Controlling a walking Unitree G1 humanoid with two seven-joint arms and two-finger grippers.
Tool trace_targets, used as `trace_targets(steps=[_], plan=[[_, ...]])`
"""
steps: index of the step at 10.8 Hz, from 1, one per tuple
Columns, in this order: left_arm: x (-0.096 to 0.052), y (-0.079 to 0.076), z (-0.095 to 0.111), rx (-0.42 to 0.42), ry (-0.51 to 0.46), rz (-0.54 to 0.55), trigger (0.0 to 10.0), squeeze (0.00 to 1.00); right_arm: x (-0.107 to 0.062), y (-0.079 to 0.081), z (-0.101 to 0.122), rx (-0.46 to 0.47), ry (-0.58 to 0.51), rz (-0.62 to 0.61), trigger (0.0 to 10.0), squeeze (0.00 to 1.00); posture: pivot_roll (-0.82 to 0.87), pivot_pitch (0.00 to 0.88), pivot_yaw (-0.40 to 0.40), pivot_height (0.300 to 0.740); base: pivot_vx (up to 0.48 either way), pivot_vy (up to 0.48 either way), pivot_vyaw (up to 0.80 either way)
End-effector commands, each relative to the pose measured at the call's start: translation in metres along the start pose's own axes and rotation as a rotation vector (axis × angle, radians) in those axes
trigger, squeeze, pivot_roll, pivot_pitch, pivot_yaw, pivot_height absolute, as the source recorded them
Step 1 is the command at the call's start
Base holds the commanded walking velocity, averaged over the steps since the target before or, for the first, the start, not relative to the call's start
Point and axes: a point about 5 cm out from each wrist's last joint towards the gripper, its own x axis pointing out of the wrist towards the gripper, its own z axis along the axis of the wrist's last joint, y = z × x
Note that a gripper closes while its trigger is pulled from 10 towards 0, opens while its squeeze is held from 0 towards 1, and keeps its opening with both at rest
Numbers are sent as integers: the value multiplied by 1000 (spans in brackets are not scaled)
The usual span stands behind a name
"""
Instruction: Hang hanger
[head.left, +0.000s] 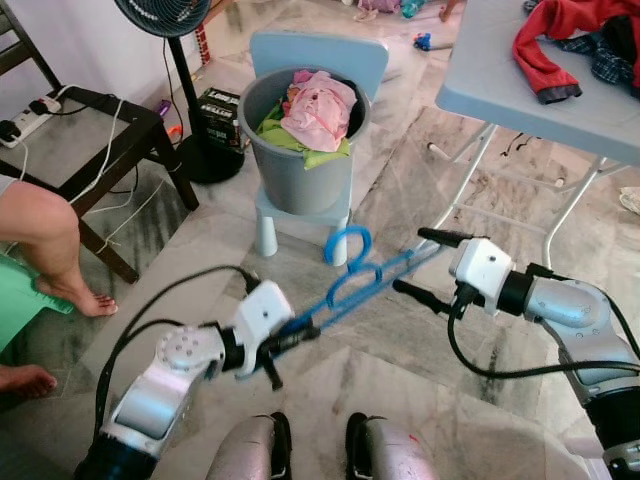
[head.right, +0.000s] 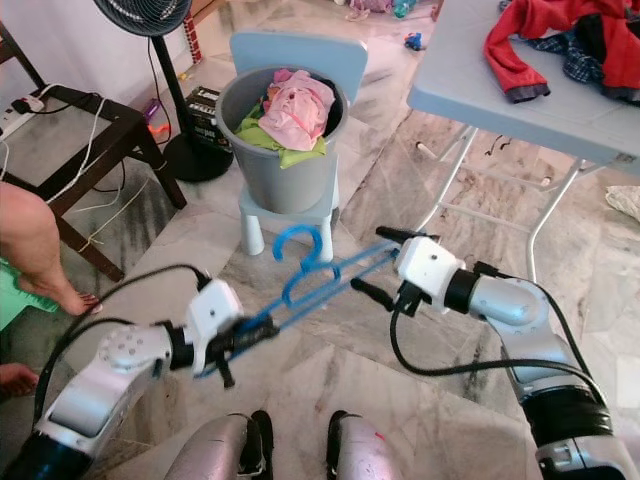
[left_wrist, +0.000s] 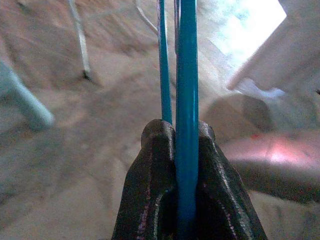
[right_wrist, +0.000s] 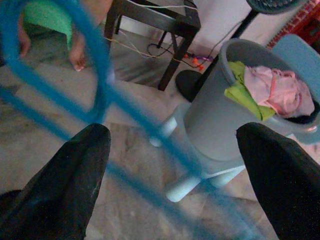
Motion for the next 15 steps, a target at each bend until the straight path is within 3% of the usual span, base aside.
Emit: trace_targets(steps=[1,2,3,4,7,10,12,15], plan=[[1,-7,0,-6,10,-56,10000,0,0,-2,4,-43,0,28,10000,0,24,186,-14,740,0,0,0],[2,-11,-1,5,20,-90,10000,0,1,-5,7,-46,-5,41,10000,0,24,186,-14,740,0,0,0],[5,-13,-1,16,37,-113,10000,0,3,1,6,-83,19,141,7647,0,21,185,-12,740,0,0,0],[6,-15,-2,28,53,-131,10000,0,4,4,6,-102,29,202,0,0,19,185,-9,740,0,0,0],[7,-13,-6,84,108,-155,10000,0,5,-6,12,-296,141,463,0,0,13,184,-4,740,0,0,0],[9,-13,-9,119,149,-174,10000,0,12,-14,11,-389,236,574,0,0,11,184,-4,740,0,0,0],[15,-11,-8,155,163,-181,10000,0,18,-6,-2,-461,314,661,0,0,11,185,-4,740,0,0,0],[17,-10,-8,167,163,-180,10000,0,19,-3,-22,-516,435,655,235,0,8,183,-4,740,0,0,0]])
